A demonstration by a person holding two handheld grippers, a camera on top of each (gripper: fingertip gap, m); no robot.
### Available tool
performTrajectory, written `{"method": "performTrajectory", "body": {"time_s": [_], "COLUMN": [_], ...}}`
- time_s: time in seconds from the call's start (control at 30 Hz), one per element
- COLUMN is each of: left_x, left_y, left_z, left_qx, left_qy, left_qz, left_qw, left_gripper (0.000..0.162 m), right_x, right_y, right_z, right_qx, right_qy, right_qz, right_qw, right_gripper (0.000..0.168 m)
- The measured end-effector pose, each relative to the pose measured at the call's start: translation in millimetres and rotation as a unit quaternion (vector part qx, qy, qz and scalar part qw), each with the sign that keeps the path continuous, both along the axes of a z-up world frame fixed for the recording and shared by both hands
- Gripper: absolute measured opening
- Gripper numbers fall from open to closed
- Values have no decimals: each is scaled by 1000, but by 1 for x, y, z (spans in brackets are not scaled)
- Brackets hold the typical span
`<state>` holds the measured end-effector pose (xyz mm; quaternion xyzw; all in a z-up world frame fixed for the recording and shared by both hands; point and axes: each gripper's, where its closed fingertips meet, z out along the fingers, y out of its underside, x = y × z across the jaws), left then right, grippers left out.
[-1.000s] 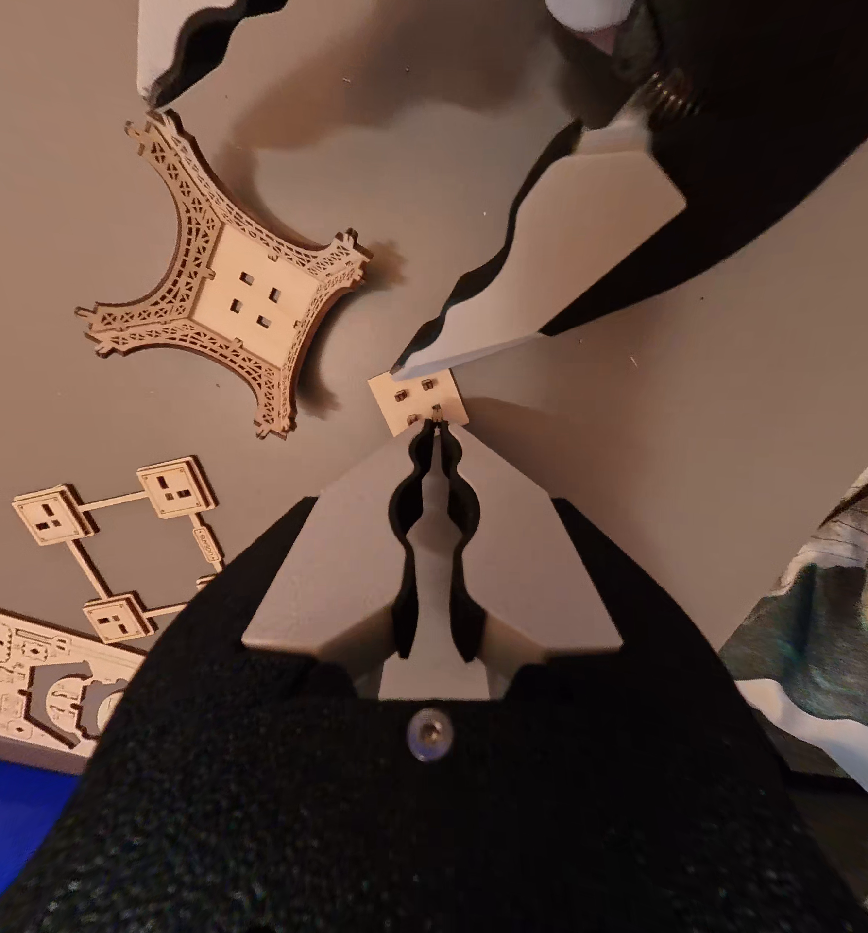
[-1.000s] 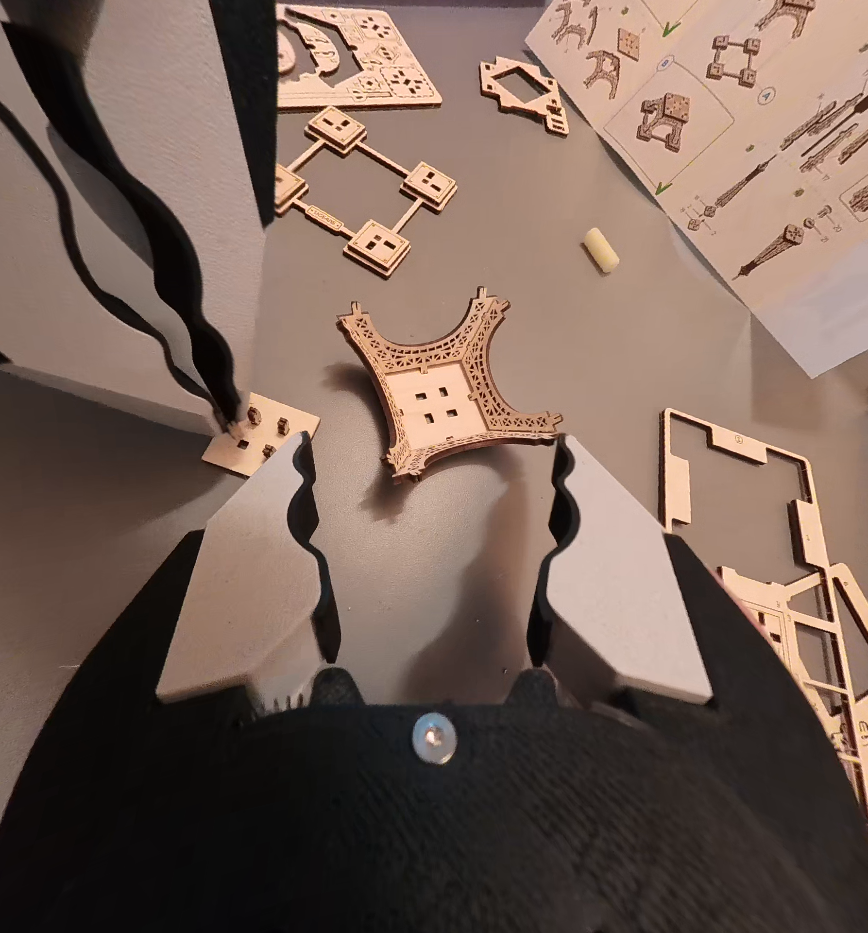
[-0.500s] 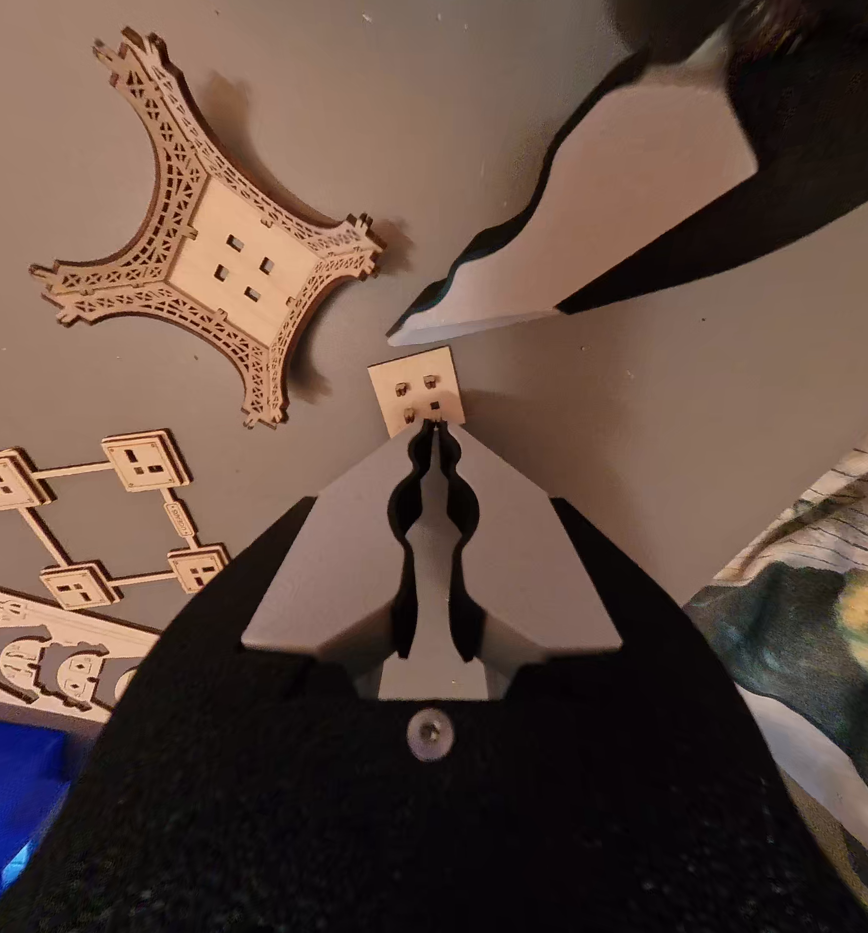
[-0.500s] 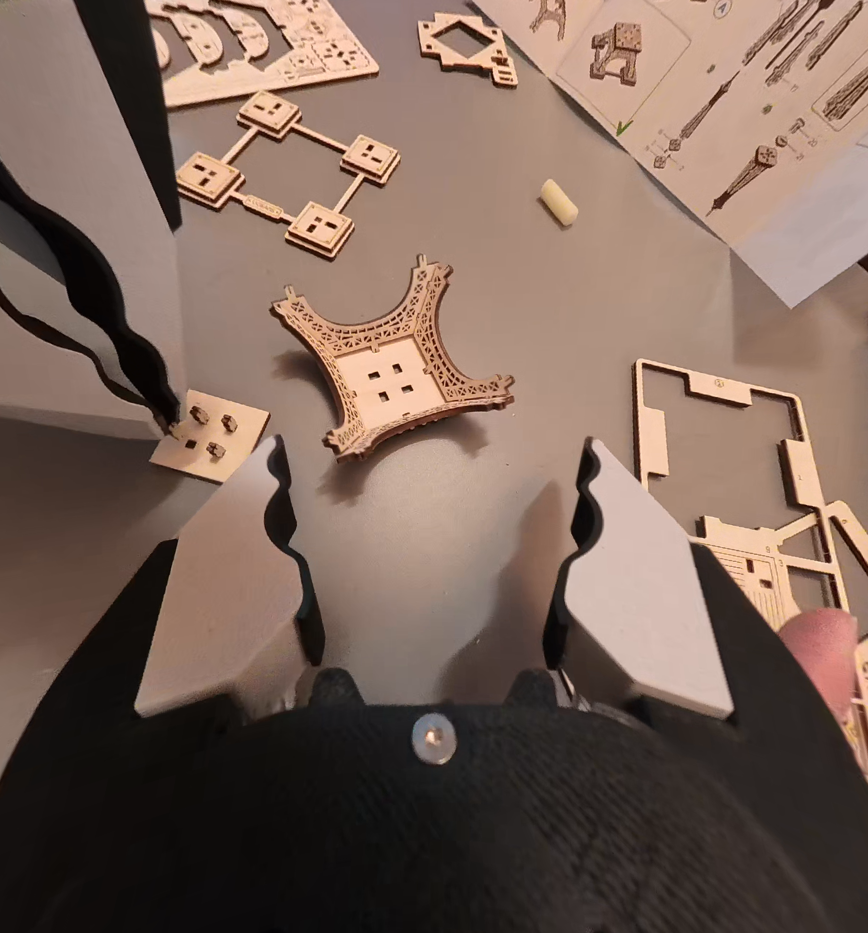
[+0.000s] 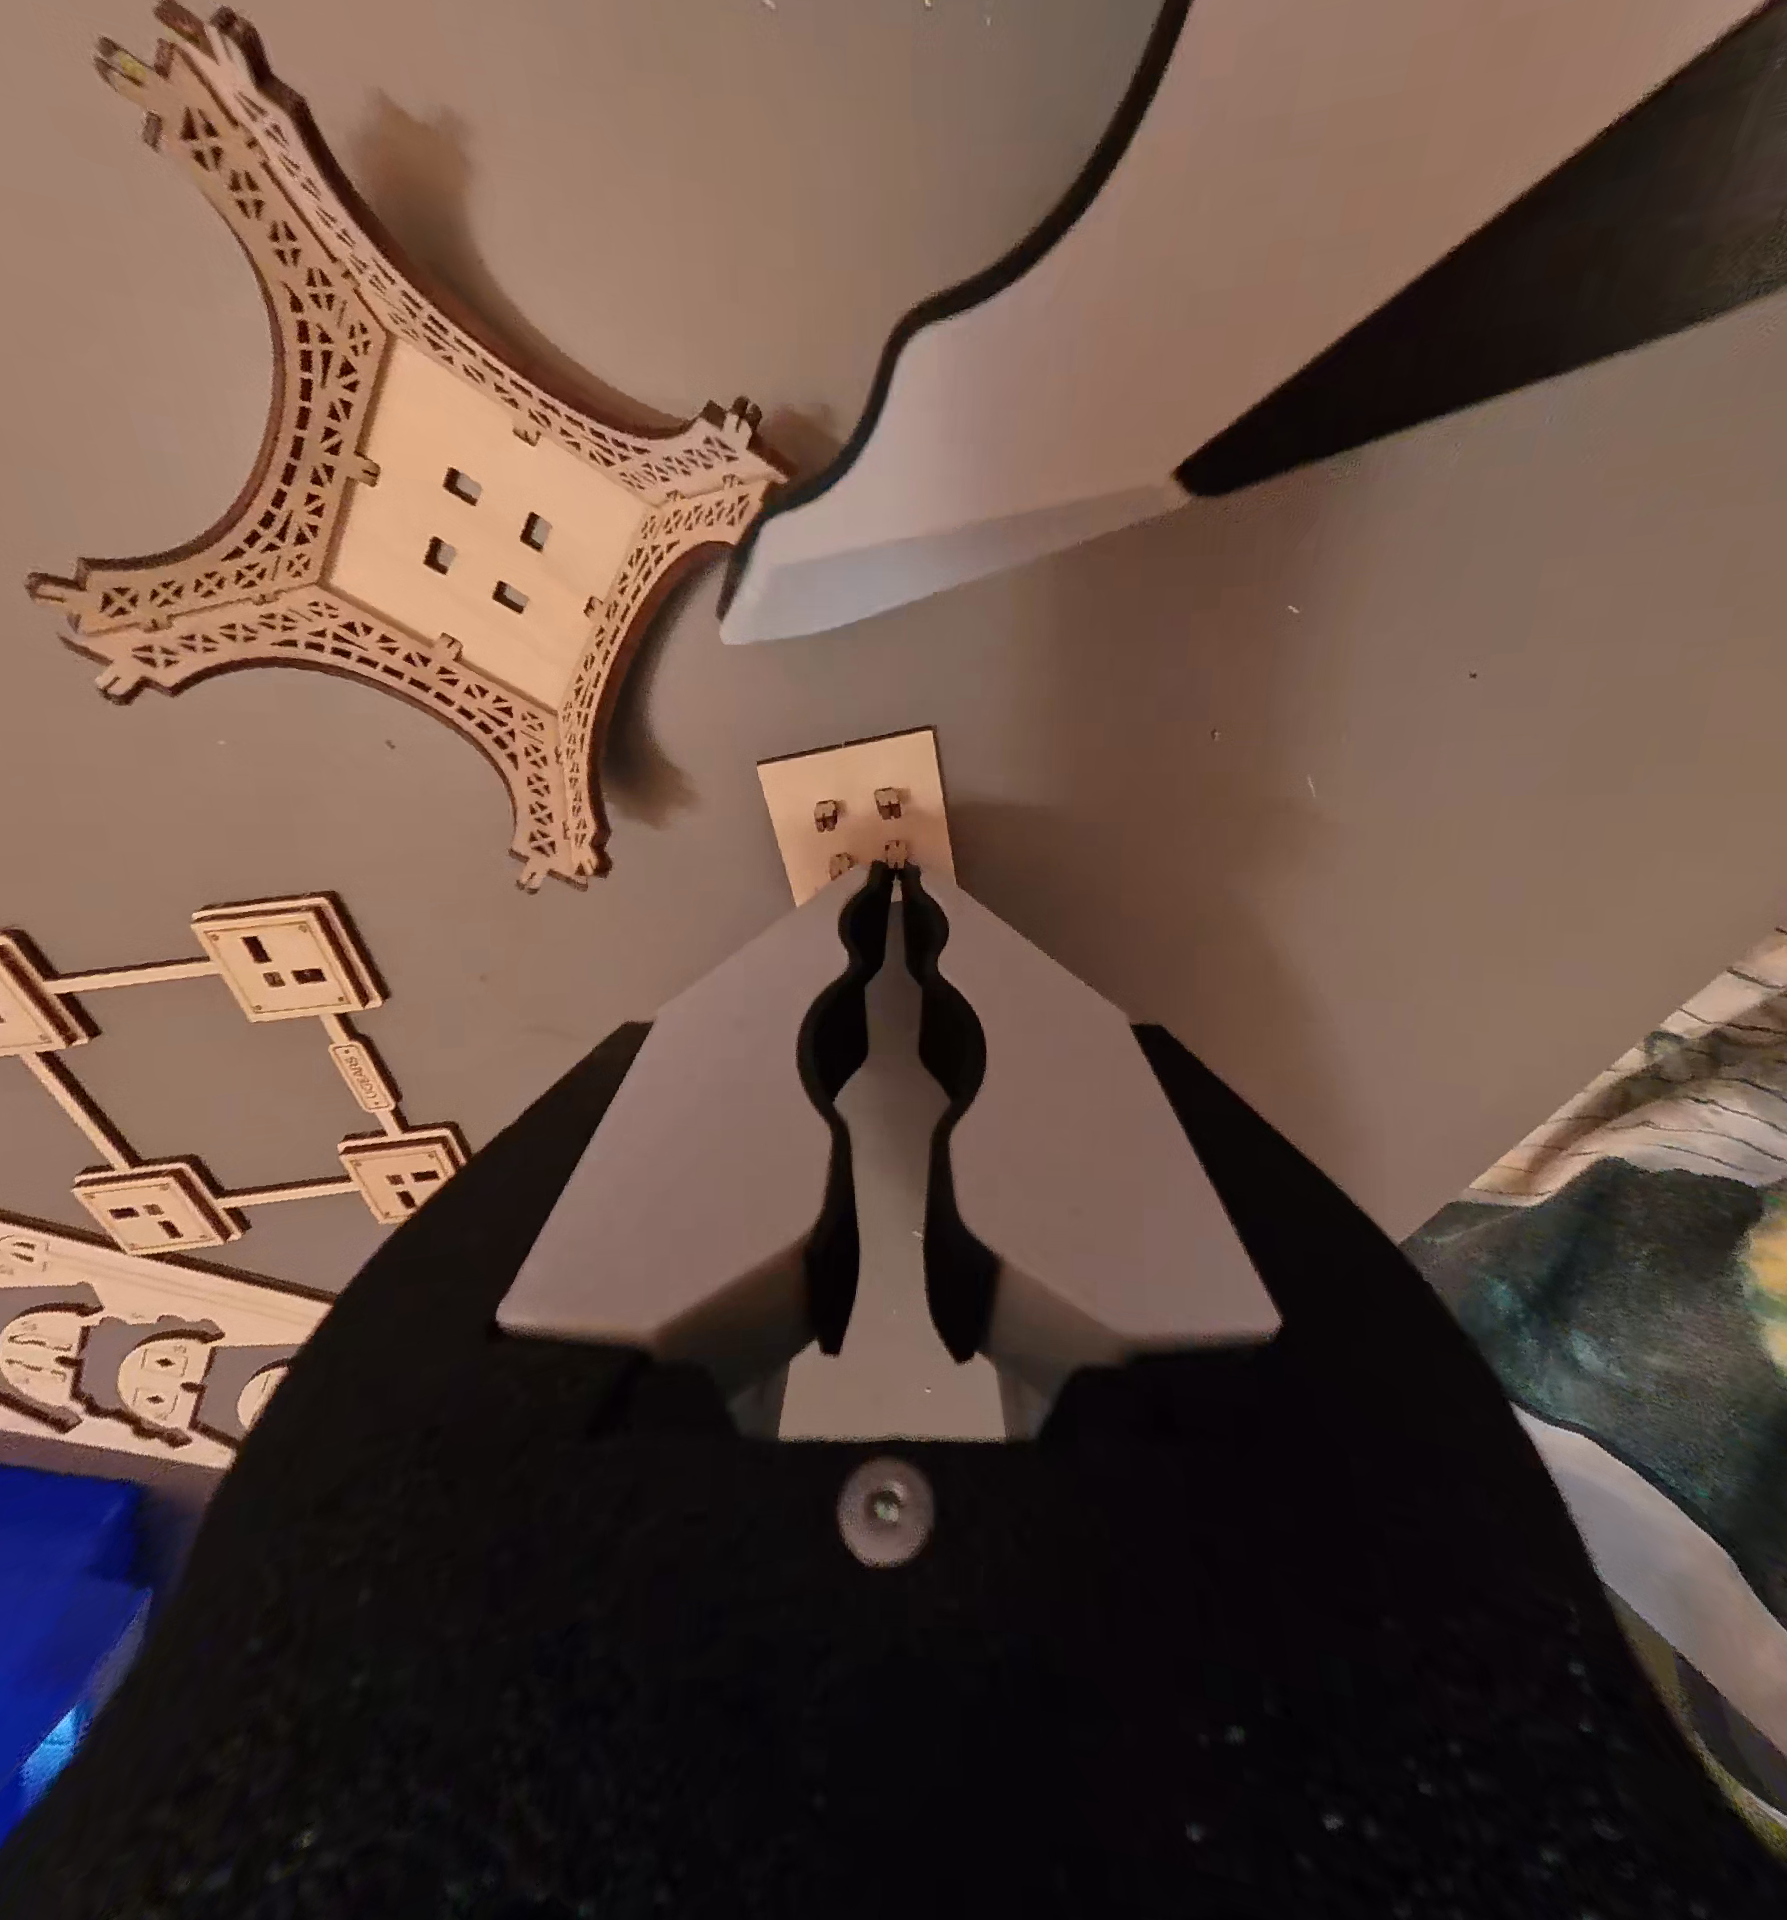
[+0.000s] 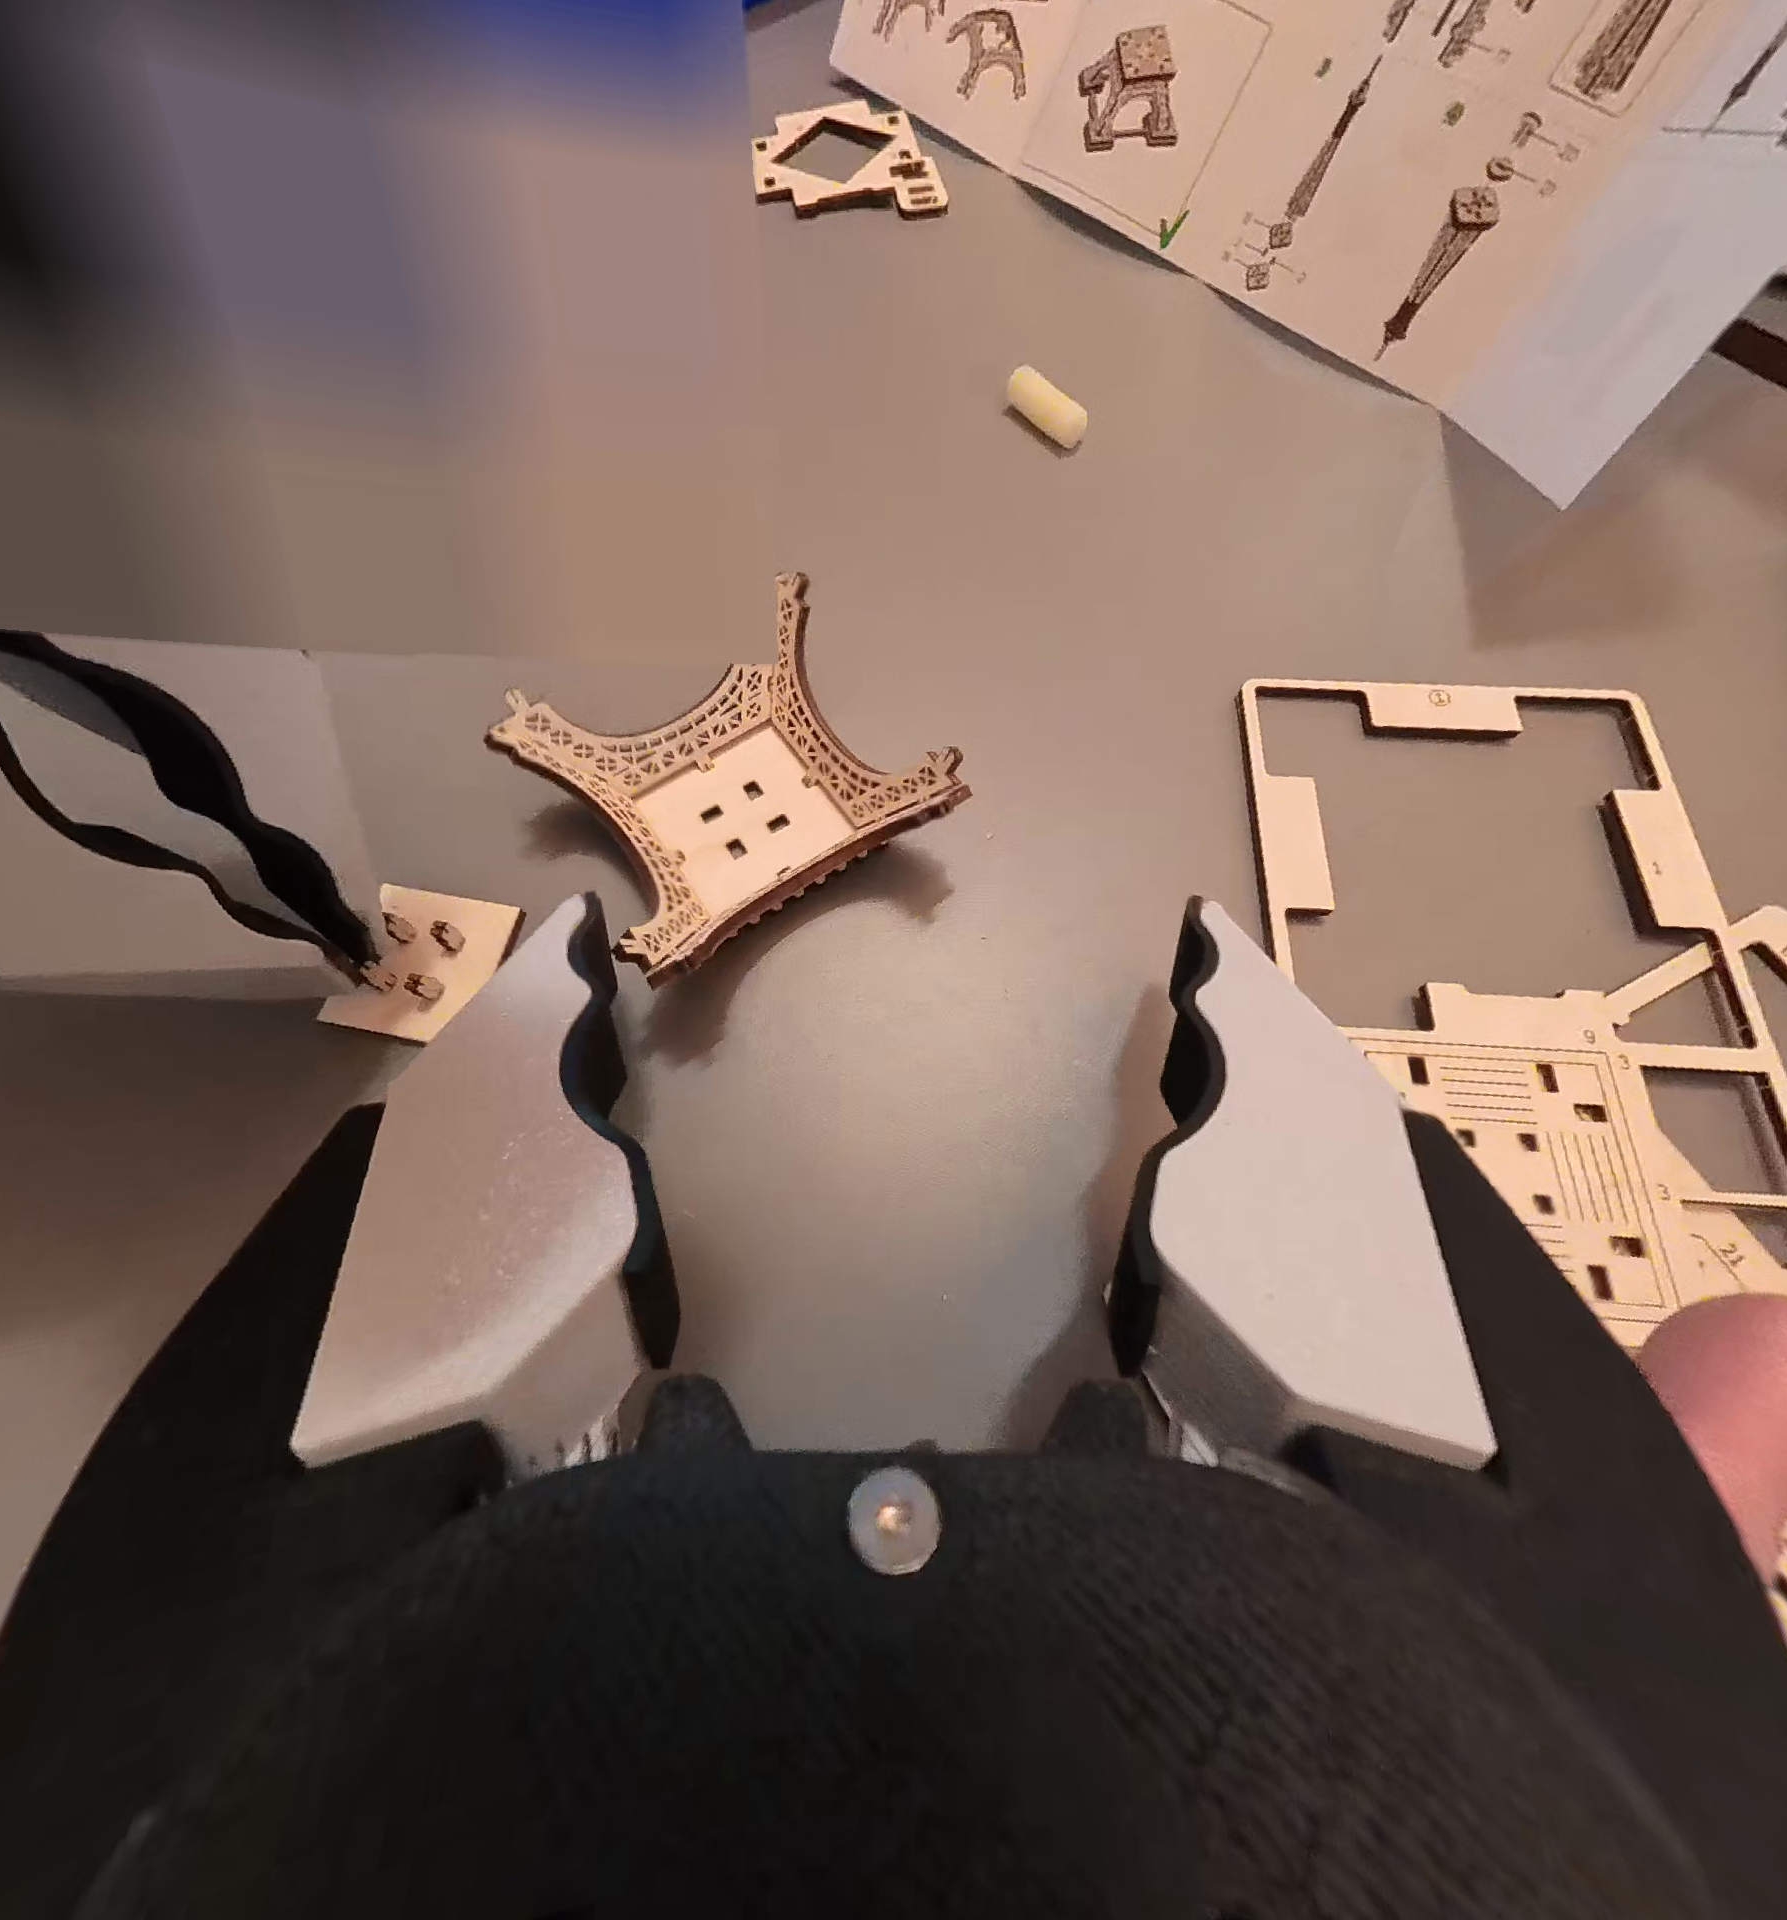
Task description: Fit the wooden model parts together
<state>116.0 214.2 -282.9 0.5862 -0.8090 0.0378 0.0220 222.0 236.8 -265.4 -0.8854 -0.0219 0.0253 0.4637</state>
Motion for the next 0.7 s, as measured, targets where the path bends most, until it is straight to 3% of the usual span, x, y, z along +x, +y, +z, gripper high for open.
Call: {"method": "performTrajectory", "body": {"time_s": [0.03,0.7], "left_x": [0,-3], "left_y": [0,5], "left_z": [0,0], "left_qx": [1,36], "left_qy": [2,32], "left_qz": [-1,-25], "left_qw": [1000,999], "left_gripper": [0,0], "right_x": [1,2], "right_y": [0,0], "right_z": [0,0], "right_qx": [1,-1], "right_qy": [6,39], "right_qz": [-2,-3], "right_qw": [1000,999], "right_gripper": [105,97]}}
